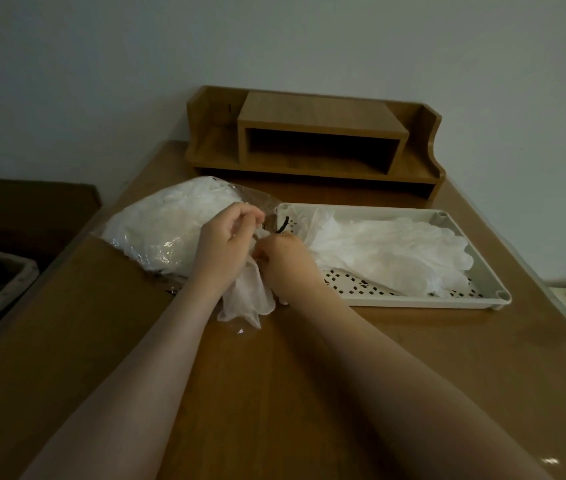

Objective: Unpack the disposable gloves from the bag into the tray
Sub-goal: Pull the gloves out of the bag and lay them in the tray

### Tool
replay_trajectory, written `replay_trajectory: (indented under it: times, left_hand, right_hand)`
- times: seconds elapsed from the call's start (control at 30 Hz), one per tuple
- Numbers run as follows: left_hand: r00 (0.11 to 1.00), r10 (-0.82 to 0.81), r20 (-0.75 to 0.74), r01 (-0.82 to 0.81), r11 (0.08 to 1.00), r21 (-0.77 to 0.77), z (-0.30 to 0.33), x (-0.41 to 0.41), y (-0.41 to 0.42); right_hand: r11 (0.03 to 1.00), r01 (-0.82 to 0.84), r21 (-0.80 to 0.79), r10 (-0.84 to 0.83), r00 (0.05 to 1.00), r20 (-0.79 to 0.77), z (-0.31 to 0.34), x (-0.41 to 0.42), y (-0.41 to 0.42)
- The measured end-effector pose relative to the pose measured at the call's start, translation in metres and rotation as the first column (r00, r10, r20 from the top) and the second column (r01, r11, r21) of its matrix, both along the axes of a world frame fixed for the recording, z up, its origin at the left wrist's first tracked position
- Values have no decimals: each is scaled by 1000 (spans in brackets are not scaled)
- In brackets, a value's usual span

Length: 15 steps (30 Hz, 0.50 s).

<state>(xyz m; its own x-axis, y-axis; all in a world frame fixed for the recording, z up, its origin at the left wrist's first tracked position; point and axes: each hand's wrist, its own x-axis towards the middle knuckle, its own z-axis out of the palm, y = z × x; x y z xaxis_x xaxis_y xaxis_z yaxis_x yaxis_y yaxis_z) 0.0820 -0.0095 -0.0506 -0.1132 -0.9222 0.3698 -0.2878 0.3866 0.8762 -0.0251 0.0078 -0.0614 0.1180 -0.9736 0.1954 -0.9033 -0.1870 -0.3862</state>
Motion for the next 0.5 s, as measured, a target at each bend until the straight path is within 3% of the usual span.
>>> replay_trajectory:
  times: [0.1,0.2,0.23,0.37,0.43,0.5]
  left_hand:
    - [988,-137,71,131,987,88,0,7,-4]
    - [968,-227,103,214,969,127,-3,14,-10]
    - [971,-221,89,210,971,117,-4,15,-11]
    - [973,-226,40,221,970,96,-2,15,-11]
    - [957,-290,4,288,953,94,1,20,-9]
    - [923,-384,39,381,923,57,5,26,-5]
  right_hand:
    - [999,30,-31,-25,989,144,4,-3,6]
    - [1000,26,-6,-21,888,459,14,-12,17]
    - [1000,-19,-13,23,877,480,16,-14,21]
    - [987,-147,59,135,977,168,21,-8,29]
    - [984,-159,77,139,966,219,24,-12,28]
    - [988,-119,103,68,914,401,30,-19,30]
